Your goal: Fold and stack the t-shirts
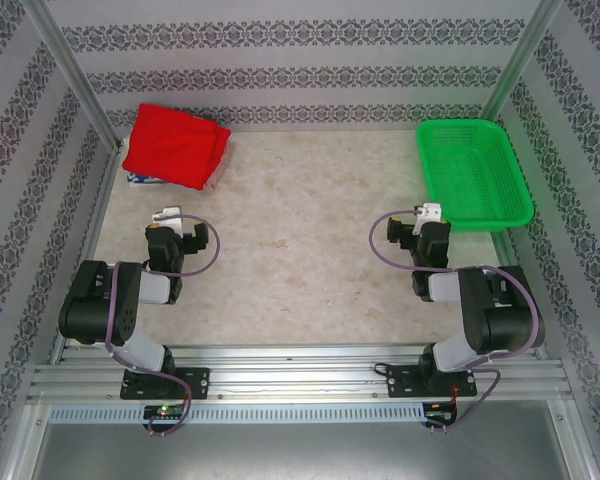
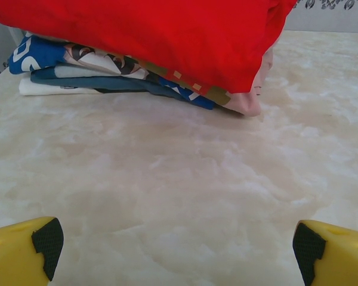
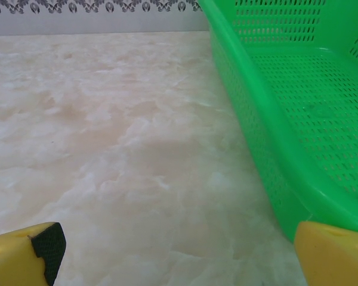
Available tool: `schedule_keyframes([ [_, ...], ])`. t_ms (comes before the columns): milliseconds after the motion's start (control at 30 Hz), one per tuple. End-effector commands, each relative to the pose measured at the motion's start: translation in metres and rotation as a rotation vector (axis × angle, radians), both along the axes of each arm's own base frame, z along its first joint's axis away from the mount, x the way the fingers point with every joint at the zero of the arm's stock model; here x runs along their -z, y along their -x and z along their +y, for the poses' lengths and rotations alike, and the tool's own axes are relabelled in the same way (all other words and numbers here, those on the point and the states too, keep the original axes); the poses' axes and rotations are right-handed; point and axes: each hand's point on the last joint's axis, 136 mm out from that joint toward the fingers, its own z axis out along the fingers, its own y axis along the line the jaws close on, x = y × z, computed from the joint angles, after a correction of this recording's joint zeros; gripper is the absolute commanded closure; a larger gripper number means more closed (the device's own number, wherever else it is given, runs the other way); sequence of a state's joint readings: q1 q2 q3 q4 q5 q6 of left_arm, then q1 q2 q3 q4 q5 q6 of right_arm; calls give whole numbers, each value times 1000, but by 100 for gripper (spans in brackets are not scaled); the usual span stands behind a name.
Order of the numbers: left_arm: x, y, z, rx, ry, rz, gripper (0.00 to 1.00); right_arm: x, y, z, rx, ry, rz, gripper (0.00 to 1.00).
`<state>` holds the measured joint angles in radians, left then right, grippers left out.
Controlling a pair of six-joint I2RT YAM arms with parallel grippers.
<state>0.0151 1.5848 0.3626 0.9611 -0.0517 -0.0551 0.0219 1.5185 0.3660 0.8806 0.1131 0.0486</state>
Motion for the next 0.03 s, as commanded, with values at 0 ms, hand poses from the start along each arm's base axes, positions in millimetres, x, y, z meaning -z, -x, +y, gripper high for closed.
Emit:
schedule_keyframes([
  [0, -6, -1, -4, 35, -10, -25, 0, -14, -6, 4, -27, -7, -46, 2],
])
